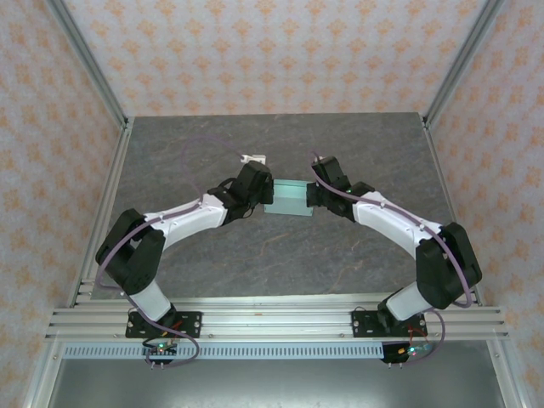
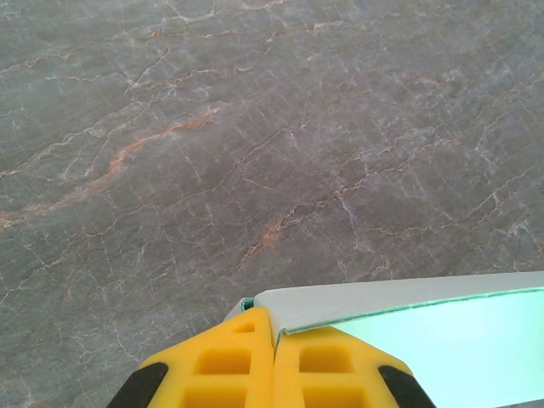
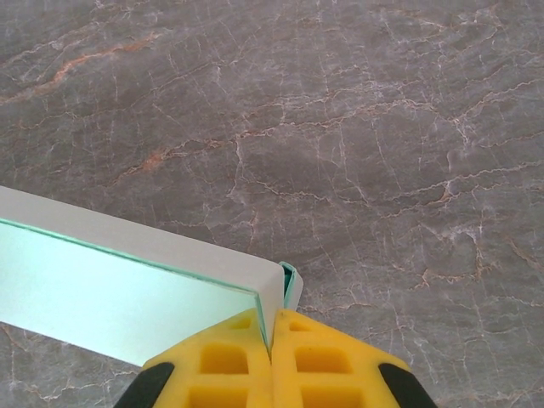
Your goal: Fold the paper box
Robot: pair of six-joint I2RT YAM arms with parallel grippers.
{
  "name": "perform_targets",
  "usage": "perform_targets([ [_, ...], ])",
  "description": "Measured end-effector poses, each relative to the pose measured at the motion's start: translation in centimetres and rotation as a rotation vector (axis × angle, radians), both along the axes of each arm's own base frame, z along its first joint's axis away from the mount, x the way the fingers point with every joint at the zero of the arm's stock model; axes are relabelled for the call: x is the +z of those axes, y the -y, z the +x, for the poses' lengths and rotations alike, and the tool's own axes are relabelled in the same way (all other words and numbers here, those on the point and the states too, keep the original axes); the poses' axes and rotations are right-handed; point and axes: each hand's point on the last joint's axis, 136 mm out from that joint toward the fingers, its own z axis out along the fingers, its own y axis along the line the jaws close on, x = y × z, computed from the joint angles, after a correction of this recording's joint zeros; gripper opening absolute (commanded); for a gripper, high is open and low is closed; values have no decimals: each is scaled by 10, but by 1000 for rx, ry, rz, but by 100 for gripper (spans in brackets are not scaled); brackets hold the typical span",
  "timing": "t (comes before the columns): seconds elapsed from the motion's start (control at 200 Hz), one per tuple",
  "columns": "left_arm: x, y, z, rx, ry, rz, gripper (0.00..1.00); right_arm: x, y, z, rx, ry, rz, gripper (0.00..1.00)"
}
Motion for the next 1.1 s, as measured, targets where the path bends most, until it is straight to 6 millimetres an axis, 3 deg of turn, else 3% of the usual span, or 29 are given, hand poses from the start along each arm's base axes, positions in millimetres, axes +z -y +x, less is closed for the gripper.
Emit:
perform_targets([
  [0.28,-3,-1,-10,37,101,-12,0,-1,-1,-1,18,42,9,0],
  [0.696,-6,-1,-9,112,187,2,0,-2,0,2,31,112,6,0],
  [1.096,-6,-2,-10,131,205,16,0,10,-3,-3,-26,29,62,1],
])
